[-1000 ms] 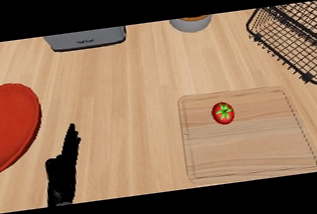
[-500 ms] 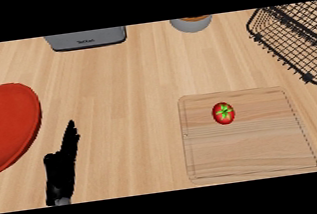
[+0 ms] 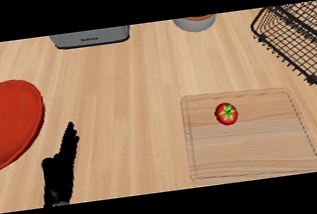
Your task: Pick the sweet potato from the cutting board and place it in the tiered basket
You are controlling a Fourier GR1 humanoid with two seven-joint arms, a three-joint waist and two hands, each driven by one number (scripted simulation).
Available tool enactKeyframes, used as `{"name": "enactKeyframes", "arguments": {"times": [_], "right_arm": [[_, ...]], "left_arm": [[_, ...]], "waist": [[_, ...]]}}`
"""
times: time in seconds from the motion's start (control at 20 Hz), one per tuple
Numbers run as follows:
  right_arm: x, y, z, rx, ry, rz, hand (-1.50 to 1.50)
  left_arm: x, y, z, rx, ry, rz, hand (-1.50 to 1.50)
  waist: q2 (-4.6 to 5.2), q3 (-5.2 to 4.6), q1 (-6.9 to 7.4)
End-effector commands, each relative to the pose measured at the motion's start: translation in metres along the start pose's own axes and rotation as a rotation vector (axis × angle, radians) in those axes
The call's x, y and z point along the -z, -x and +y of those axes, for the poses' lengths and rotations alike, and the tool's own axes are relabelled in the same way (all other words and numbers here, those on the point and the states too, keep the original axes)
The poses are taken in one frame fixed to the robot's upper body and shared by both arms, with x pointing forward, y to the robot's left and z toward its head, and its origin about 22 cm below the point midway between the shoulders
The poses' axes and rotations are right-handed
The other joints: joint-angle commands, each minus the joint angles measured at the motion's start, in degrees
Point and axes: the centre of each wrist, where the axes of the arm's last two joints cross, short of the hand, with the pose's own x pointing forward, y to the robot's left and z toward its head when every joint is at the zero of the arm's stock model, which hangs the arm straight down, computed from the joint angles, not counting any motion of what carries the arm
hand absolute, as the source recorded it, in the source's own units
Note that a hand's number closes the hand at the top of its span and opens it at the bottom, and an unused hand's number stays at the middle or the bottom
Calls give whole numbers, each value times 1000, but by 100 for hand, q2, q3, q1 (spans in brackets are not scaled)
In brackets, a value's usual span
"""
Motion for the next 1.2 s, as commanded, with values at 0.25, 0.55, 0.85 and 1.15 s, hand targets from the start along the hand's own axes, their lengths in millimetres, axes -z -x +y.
{"name": "enactKeyframes", "arguments": {"times": [0.25, 0.55, 0.85, 1.15], "right_arm": [[56, -33, 23, -14, -4, 104, 150], [97, -31, 46, -22, -74, 57, 150], [110, -38, 95, -54, -137, 46, 150], [118, -36, 127, -98, -123, 92, 150]], "left_arm": [[-9, 12, -2, -15, -4, 8, 0], [15, -14, -13, 10, 20, -8, 0], [6, -3, -7, -5, 11, -4, 0], [-2, 0, -8, 19, 26, -22, 0]], "waist": [[18, 3, 69], [19, 6, 39], [31, 7, 92], [37, 9, 135]]}}
